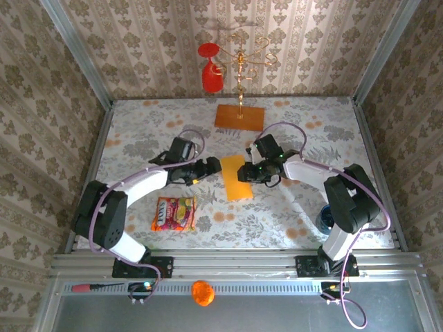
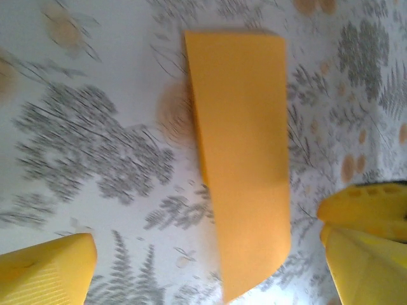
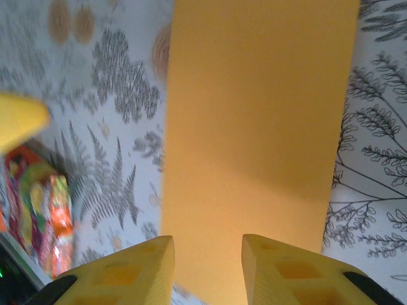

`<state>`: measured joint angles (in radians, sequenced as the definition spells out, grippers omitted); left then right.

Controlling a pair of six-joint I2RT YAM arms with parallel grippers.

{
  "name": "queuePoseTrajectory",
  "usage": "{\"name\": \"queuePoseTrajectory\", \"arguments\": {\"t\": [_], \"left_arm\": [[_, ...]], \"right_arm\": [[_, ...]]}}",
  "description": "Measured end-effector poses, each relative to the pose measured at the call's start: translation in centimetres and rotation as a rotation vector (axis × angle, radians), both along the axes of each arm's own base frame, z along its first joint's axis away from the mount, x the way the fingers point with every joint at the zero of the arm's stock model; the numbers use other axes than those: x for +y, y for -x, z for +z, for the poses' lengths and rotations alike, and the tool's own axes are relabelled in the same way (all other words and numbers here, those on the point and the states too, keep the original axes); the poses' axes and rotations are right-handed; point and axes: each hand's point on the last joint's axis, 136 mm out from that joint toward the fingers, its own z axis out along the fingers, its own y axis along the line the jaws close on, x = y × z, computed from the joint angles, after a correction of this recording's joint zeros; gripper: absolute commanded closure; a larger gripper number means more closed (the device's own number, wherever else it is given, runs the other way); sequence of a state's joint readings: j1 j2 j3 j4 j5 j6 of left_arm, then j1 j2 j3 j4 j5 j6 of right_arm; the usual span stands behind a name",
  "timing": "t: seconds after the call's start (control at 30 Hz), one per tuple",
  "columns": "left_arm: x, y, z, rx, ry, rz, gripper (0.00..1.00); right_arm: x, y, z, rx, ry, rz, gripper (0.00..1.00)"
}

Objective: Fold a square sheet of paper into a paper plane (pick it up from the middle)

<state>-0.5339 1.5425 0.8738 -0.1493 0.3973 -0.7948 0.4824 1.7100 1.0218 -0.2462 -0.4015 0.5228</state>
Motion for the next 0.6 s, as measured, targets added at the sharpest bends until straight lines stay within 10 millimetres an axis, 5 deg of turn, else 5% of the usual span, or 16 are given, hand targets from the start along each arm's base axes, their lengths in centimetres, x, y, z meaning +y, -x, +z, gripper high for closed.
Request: {"name": "queuePoseTrajectory", "arguments": {"t": [0.23, 0.6], "left_arm": [[-2.5, 3.4, -1.8, 0.074, 0.006, -0.051, 0.19], [-4.2, 4.8, -4.6, 0.168, 0.008, -0.075, 0.52]], "right_arm": [[-0.6, -0.1, -2.7, 0.084, -0.001, -0.136, 0.69], [-0.6, -0.2, -4.9, 0.145, 0.012, -0.171, 0.75]]}}
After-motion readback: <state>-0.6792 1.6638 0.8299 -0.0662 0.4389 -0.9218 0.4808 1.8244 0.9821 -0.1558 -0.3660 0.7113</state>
